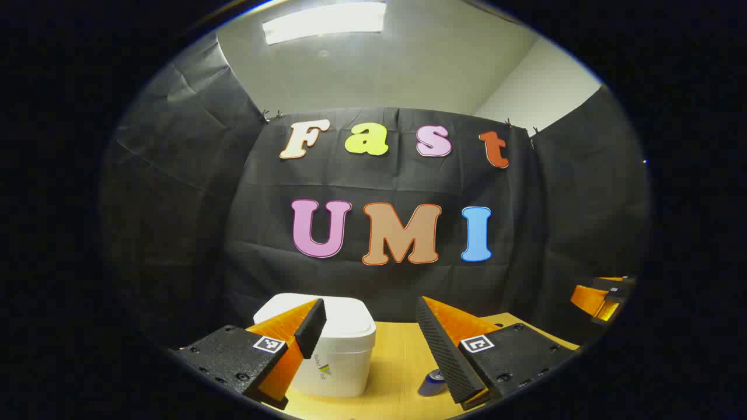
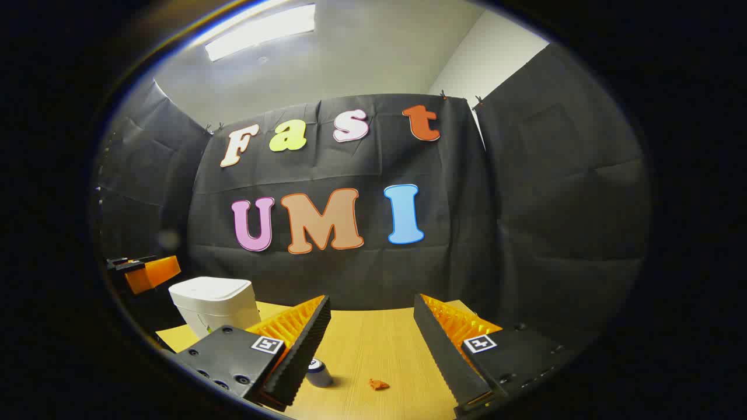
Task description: Press the lid of the desktop garbage bin to open it, pick up the crumpled paper on the desktop and throw it into the bin, then pick up the pop can on the desktop and drop it into the bin, and finally close the garbage bin lid.
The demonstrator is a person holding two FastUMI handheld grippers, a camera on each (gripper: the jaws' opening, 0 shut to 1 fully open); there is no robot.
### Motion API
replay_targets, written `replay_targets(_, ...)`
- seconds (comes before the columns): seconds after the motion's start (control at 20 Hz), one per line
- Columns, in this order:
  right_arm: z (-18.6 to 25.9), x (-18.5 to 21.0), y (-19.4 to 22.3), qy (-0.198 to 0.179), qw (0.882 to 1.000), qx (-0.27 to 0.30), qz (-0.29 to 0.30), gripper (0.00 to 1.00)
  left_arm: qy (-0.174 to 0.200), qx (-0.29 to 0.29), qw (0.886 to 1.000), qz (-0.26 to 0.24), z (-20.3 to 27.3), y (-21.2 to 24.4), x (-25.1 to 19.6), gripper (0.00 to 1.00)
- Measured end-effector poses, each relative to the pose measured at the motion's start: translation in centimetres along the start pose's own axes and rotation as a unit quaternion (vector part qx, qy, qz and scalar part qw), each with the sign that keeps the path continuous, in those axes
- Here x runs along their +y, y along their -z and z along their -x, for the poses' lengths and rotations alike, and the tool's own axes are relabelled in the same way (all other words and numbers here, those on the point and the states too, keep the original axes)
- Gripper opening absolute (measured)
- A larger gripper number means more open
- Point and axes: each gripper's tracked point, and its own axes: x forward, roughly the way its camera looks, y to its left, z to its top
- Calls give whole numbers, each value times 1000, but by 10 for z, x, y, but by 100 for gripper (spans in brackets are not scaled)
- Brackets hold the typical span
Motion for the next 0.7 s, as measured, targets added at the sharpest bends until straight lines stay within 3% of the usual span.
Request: replay_targets(0.7, -6, 17, 0, -21, 1000, -5, 8, 96, -28, 0, 1000, -11, 8, 2, 9, 92)
